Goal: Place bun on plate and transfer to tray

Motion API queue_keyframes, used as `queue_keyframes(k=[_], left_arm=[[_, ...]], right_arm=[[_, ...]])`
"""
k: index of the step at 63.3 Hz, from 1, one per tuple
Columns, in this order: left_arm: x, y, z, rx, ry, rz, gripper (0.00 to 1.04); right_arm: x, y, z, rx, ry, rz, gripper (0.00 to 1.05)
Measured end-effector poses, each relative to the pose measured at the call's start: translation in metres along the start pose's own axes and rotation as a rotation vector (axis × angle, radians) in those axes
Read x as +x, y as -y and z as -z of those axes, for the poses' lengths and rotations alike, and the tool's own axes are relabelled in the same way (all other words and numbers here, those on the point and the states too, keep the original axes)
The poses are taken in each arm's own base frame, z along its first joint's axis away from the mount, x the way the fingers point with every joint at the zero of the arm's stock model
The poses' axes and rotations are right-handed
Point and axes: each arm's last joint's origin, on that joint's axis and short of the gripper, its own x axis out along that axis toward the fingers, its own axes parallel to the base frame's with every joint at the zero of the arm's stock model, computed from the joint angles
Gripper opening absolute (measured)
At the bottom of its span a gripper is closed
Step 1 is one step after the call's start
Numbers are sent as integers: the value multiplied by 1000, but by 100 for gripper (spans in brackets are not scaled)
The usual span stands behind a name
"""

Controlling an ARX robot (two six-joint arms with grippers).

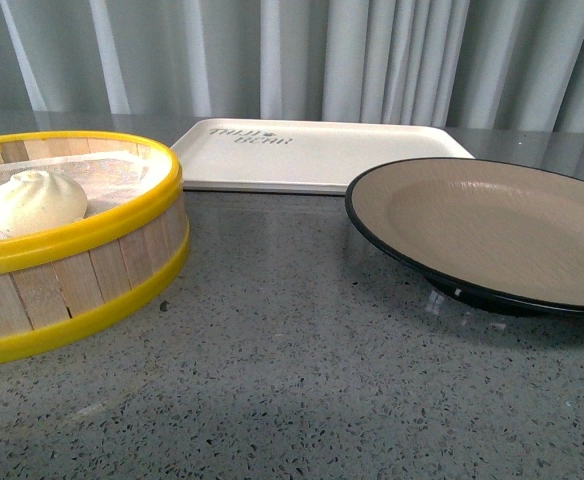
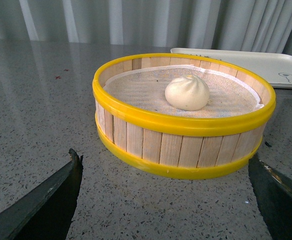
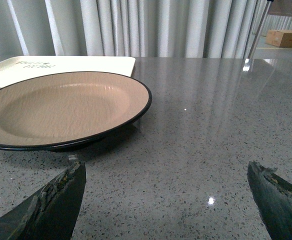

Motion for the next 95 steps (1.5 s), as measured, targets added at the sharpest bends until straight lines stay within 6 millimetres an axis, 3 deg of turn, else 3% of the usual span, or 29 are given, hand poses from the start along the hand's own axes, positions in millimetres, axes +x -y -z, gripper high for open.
queue_keyframes(k=[19,21,25,30,43,51,60,70,81,95], left_arm=[[0,0,0,0,0,0,98],[1,0,2,-6,-42,-10,98],[2,-3,0,-23,-336,-19,98],[8,-9,-7,-44,-399,-28,98],[33,-36,-64,-22,-224,-139,98],[64,-44,-97,-3,-165,-151,98],[107,-28,-125,2,-156,-34,98],[157,12,-146,25,-200,118,98],[195,54,-143,72,-295,234,98],[212,65,-130,128,-401,240,98]], right_arm=[[0,0,0,0,0,0,96],[0,0,0,0,0,0,96],[0,0,0,0,0,0,96],[0,0,0,0,0,0,96],[0,0,0,0,0,0,96],[0,0,0,0,0,0,96],[0,0,0,0,0,0,96],[0,0,0,0,0,0,96],[0,0,0,0,0,0,96],[0,0,0,0,0,0,96]])
